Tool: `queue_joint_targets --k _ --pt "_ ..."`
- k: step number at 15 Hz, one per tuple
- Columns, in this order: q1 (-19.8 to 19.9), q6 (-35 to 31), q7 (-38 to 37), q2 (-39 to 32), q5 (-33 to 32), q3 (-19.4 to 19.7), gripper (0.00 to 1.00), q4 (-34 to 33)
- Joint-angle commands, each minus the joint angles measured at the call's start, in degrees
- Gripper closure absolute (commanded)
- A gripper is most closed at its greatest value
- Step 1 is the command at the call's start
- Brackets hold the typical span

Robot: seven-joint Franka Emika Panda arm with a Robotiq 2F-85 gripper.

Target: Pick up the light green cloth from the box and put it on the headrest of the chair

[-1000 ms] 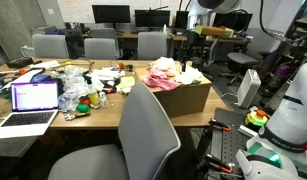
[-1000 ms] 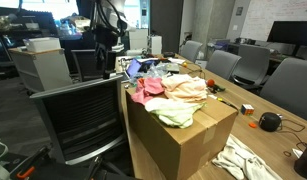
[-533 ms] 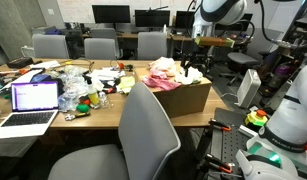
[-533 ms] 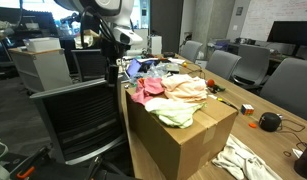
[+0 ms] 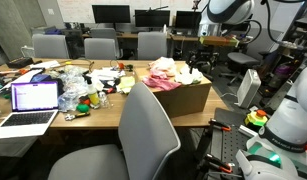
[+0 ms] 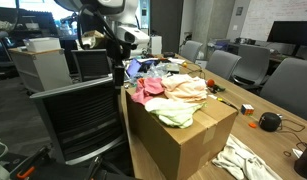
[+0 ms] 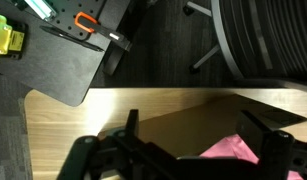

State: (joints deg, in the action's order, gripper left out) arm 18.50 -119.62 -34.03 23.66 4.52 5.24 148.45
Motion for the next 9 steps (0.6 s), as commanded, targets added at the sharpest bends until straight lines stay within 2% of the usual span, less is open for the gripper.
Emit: queue_joint_targets --k 1,9 --pt "0.9 -0.4 -2.2 2.5 -2.7 -0.2 0.00 -1.2" --pt "1.3 0.6 0.4 -3.3 -3.4 2.2 0.00 -9.0"
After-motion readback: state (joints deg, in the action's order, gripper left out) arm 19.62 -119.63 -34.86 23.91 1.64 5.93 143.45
